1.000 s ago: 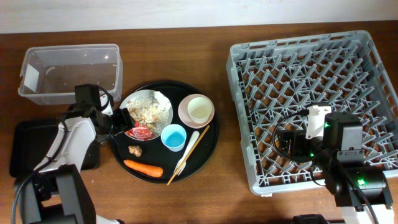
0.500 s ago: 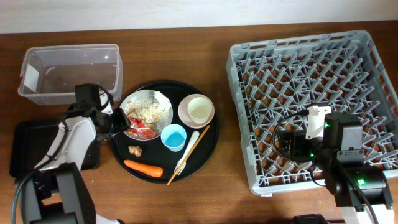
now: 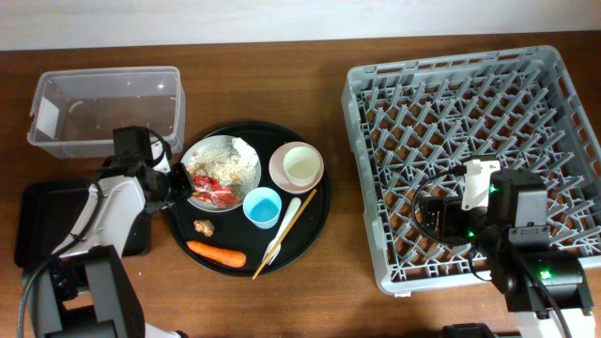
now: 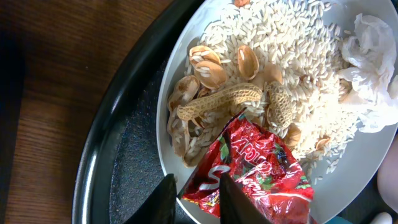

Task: Sort waste into correct bins and load items into the dishwasher rack
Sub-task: 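Carry the red wrapper left and drop it into the clear bin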

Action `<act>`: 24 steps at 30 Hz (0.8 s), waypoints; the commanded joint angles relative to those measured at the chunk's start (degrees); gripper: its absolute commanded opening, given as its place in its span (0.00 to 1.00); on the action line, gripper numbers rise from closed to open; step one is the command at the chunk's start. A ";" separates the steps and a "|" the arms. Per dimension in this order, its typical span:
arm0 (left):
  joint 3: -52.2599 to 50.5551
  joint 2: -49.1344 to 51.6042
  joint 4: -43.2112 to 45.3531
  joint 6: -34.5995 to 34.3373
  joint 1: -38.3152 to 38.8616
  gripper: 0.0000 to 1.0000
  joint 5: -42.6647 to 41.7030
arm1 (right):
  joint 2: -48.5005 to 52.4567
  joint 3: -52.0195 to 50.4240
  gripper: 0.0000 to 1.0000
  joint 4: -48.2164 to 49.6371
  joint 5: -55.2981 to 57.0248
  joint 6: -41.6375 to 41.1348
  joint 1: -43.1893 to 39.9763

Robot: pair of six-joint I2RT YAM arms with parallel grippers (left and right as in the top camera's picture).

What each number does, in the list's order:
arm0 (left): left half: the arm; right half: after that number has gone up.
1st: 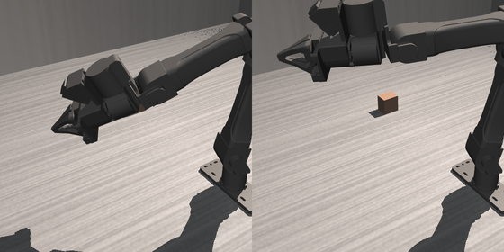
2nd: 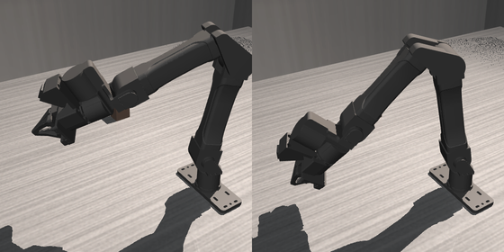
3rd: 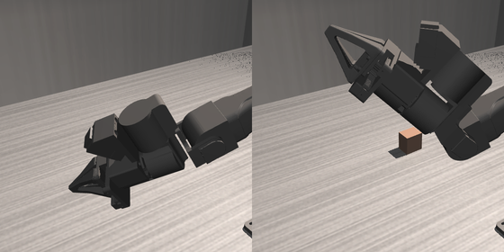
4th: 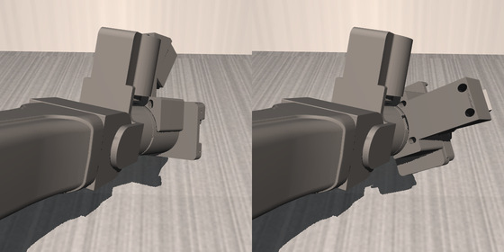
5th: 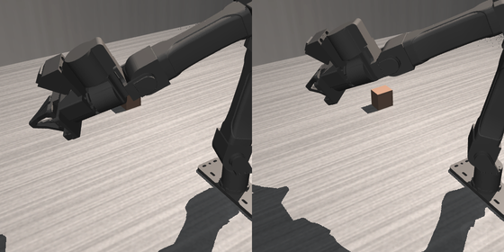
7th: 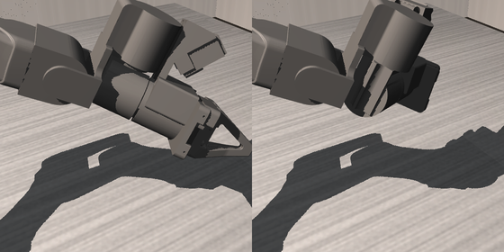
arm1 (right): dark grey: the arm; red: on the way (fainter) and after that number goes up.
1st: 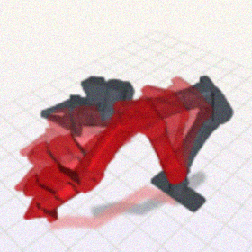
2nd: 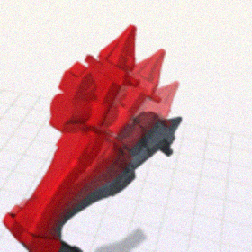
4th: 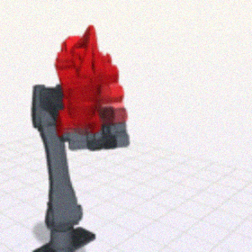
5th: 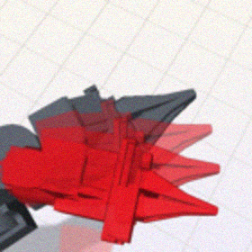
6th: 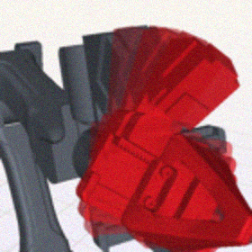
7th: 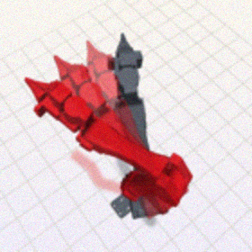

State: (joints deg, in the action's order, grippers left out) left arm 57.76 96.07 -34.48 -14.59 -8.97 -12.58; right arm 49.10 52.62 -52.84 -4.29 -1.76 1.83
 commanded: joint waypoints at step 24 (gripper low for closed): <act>3.54 -13.46 -0.87 0.04 -0.33 0.01 0.39 | -0.02 1.20 0.99 -0.37 0.48 -0.63 0.39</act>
State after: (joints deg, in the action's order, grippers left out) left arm 59.53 88.25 -35.33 -14.61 -8.99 -12.40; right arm 49.10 52.62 -53.17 -4.29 -1.76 1.83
